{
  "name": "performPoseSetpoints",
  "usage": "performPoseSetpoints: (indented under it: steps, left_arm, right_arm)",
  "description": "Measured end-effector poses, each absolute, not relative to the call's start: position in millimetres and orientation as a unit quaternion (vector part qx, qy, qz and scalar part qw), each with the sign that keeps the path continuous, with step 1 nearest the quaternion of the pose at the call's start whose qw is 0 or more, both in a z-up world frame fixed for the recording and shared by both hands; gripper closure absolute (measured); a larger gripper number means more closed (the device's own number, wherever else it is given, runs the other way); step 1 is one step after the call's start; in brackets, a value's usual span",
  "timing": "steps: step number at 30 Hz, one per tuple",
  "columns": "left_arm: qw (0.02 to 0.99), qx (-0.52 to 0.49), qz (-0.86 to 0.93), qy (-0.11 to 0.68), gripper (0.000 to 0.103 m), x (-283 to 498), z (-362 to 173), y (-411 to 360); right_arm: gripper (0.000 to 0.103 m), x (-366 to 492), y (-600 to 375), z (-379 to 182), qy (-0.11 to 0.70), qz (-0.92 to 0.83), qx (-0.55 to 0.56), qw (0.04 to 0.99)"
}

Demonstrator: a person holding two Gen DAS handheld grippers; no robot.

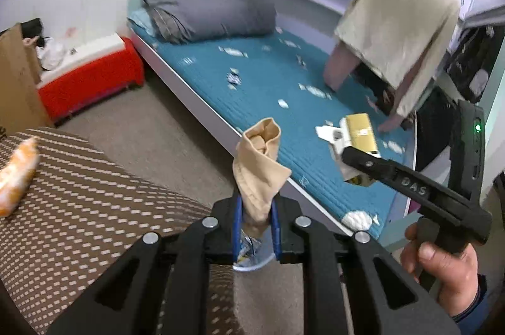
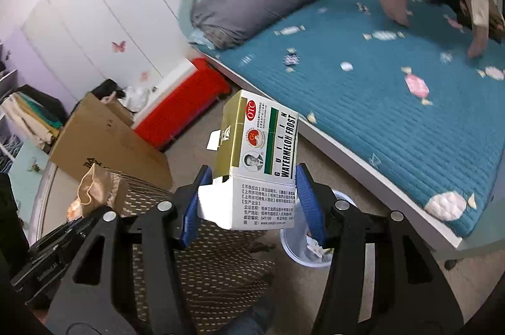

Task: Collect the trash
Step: 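Carry the beige cloth and medicine box to the bucket and release them, then move both tools back over the table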

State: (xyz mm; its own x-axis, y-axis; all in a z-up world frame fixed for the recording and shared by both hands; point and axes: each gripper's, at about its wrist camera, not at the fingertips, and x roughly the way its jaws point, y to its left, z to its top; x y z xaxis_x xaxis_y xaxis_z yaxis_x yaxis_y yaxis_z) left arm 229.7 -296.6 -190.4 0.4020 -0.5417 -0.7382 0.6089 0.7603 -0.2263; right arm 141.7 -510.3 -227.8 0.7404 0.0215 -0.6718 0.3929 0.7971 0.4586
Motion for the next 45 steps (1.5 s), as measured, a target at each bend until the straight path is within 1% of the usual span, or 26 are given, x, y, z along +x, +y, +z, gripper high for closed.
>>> performPoseSetpoints:
  steps: [7, 12, 14, 15, 16, 17, 18, 19, 21, 23, 25, 32, 37, 45]
  left_arm:
    - [0.794, 0.067, -0.358, 0.487, 0.088, 253, -243, -351]
    - [0.767, 0.082, -0.364, 0.522, 0.088, 262, -272, -373]
    - [0.761, 0.09, -0.366, 0.527, 0.087, 264, -278, -381]
    - [0.758, 0.098, -0.366, 0.53, 0.084, 264, -281, -385]
    - [0.753, 0.107, -0.367, 0.535, 0.067, 265, -285, -389]
    - [0.75, 0.117, -0.364, 0.541, 0.052, 267, -288, -393]
    - [0.755, 0.126, -0.352, 0.538, 0.024, 268, -289, -394]
    - [0.766, 0.136, -0.338, 0.53, 0.016, 269, -288, -393]
    - [0.776, 0.152, -0.33, 0.516, 0.016, 267, -286, -392]
    - [0.777, 0.149, -0.326, 0.517, 0.016, 268, -285, -389]
    - [0.785, 0.14, -0.323, 0.51, 0.016, 269, -277, -385]
    - [0.809, 0.116, -0.318, 0.481, 0.015, 259, -246, -361]
    - [0.825, 0.105, -0.317, 0.456, 0.015, 247, -222, -347]
    - [0.855, 0.075, -0.303, 0.415, 0.013, 230, -177, -297]
  right_arm:
    - [0.049, 152, -528, -269, 0.367, -0.115, 0.334, 0.861]
    - [0.049, 161, -538, -291, 0.381, -0.119, 0.35, 0.848]
    - [0.048, 164, -541, -300, 0.385, -0.12, 0.358, 0.842]
    - [0.047, 166, -544, -306, 0.388, -0.121, 0.362, 0.839]
    - [0.046, 167, -545, -311, 0.393, -0.124, 0.365, 0.835]
    - [0.041, 168, -546, -317, 0.399, -0.125, 0.371, 0.829]
    - [0.037, 169, -549, -325, 0.403, -0.124, 0.385, 0.821]
    - [0.032, 168, -550, -330, 0.405, -0.127, 0.395, 0.815]
    - [0.025, 165, -549, -337, 0.41, -0.134, 0.401, 0.808]
    - [0.01, 164, -546, -341, 0.412, -0.134, 0.401, 0.807]
    - [0.006, 160, -542, -341, 0.413, -0.142, 0.4, 0.806]
    - [0.006, 153, -530, -320, 0.408, -0.159, 0.37, 0.819]
    - [0.006, 148, -514, -286, 0.393, -0.159, 0.341, 0.839]
    - [0.006, 149, -473, -223, 0.363, -0.143, 0.298, 0.871]
